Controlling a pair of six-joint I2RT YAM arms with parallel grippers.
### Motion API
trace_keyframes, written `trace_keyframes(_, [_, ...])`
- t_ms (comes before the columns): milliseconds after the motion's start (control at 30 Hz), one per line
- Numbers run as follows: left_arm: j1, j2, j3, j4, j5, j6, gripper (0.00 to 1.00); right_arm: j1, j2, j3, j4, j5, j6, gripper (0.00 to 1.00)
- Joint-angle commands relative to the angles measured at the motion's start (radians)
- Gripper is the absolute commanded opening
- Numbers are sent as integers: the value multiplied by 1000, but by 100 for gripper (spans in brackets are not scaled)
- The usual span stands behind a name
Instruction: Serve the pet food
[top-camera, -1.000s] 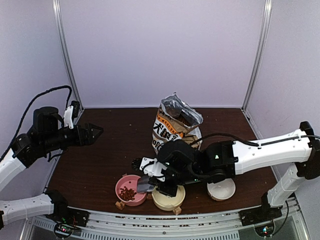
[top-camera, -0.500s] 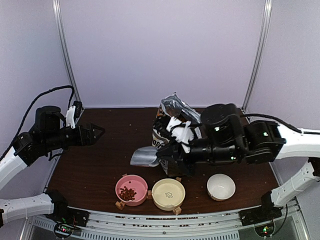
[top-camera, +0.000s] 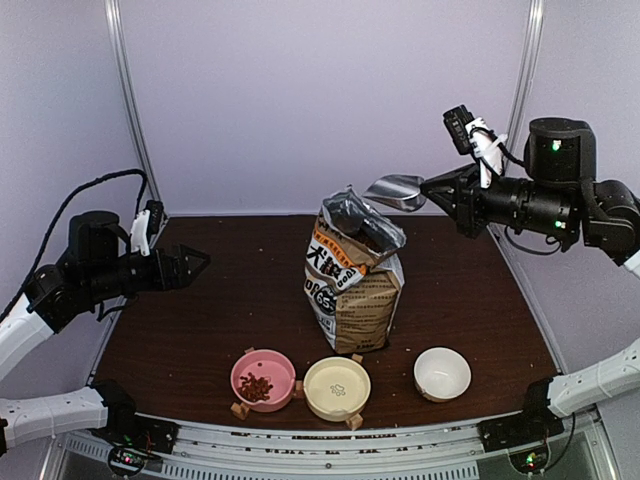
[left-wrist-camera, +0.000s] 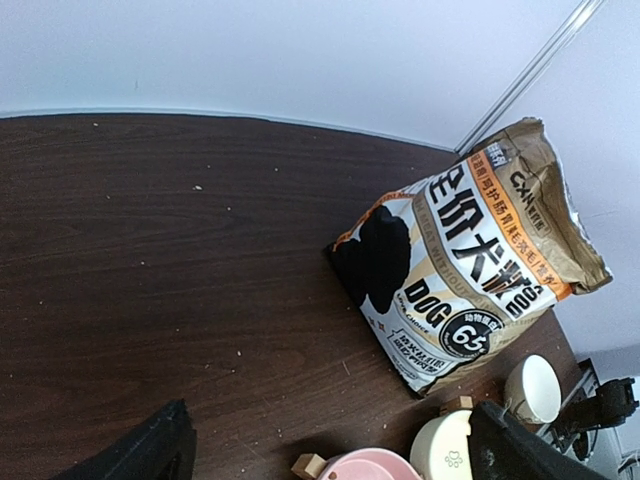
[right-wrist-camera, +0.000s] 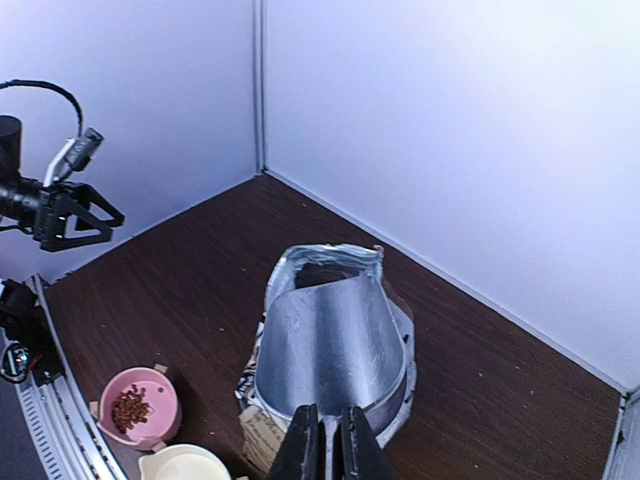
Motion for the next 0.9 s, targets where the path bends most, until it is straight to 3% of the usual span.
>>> trace_keyframes(0, [5, 7, 11, 67, 22, -11, 98, -65, 43, 71, -144, -58, -49, 0])
trace_keyframes(333, [5, 18, 17, 68, 33, -9, 98, -78, 237, 195, -355, -119, -137, 0])
trace_keyframes(433, [5, 18, 16, 74, 33, -10, 98, -101, 297, 215, -380, -63, -149, 0])
trace_keyframes(633, [5, 24, 16, 81, 34, -7, 98, -161, 448, 259, -418, -154, -165, 0])
trace_keyframes(767, [5, 32, 15, 78, 32, -5, 98, -159, 588, 318, -438, -242, -106, 0])
trace_keyframes(867, [6, 35, 13, 79, 34, -7, 98, -160, 710, 362, -447, -190, 10, 0])
